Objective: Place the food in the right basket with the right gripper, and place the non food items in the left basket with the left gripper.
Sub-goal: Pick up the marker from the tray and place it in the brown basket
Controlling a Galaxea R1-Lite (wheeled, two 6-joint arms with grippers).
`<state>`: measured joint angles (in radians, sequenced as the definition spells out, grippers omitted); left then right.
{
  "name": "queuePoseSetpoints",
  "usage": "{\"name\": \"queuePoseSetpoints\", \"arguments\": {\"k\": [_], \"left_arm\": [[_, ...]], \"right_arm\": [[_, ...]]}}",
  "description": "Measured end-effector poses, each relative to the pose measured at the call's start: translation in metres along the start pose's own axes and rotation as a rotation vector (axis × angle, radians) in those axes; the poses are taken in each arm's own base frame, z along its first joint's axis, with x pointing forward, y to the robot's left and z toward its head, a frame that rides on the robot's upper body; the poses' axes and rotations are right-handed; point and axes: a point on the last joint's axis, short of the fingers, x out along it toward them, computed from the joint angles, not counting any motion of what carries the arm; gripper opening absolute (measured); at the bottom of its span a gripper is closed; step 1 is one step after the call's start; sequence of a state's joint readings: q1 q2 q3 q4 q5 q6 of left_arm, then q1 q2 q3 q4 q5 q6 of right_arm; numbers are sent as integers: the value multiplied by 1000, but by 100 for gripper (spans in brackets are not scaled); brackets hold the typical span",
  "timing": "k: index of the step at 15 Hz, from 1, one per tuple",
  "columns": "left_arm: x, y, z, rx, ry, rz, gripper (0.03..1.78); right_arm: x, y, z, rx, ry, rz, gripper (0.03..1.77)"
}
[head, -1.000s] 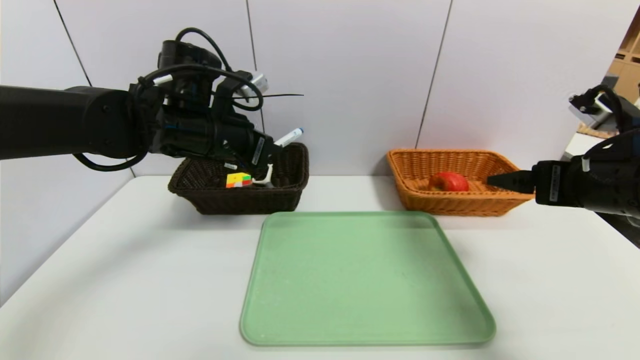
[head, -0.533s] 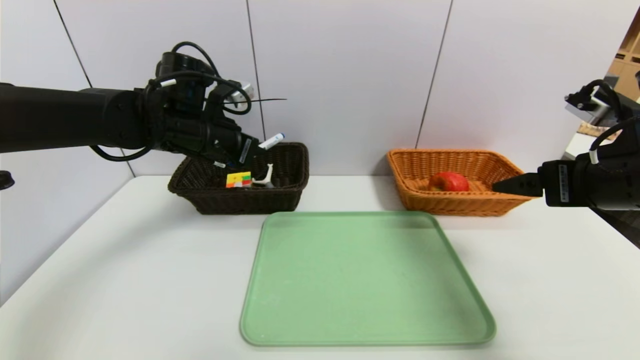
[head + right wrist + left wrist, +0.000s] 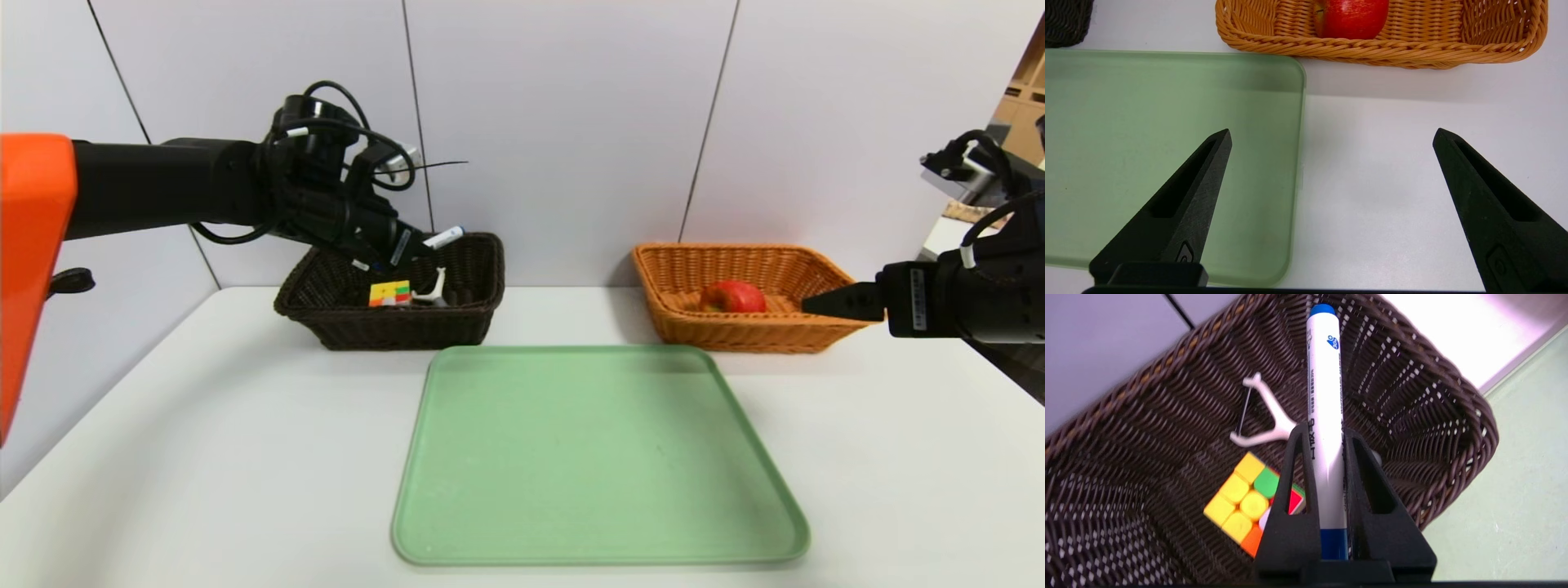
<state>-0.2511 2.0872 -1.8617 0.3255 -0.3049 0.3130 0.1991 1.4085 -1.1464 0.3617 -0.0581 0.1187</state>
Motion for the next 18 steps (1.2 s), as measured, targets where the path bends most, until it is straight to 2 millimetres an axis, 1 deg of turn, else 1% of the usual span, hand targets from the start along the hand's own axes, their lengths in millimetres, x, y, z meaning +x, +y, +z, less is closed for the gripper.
{"name": "queuePoseSetpoints", "arguments": {"k": [4, 8, 13, 14, 16, 18], "left_arm": [[19, 7, 0, 5, -9, -17, 24], [35, 15, -10, -1, 13, -13, 24], [43, 20, -17, -9, 26, -6, 24], [44, 20, -18, -11, 28, -5, 32], [46, 21, -19, -11, 26, -2, 62], [47, 21, -19, -10, 25, -2, 87]], "right_arm": [[-1, -1, -2, 4, 3, -2, 170], [-1, -1, -5, 3, 10, -2, 170], [-1, 0, -6, 1, 12, 0, 170], [-1, 0, -7, 0, 13, 1, 170], [-1, 0, -7, 0, 14, 2, 170], [-2, 0, -7, 0, 12, 2, 170]]}}
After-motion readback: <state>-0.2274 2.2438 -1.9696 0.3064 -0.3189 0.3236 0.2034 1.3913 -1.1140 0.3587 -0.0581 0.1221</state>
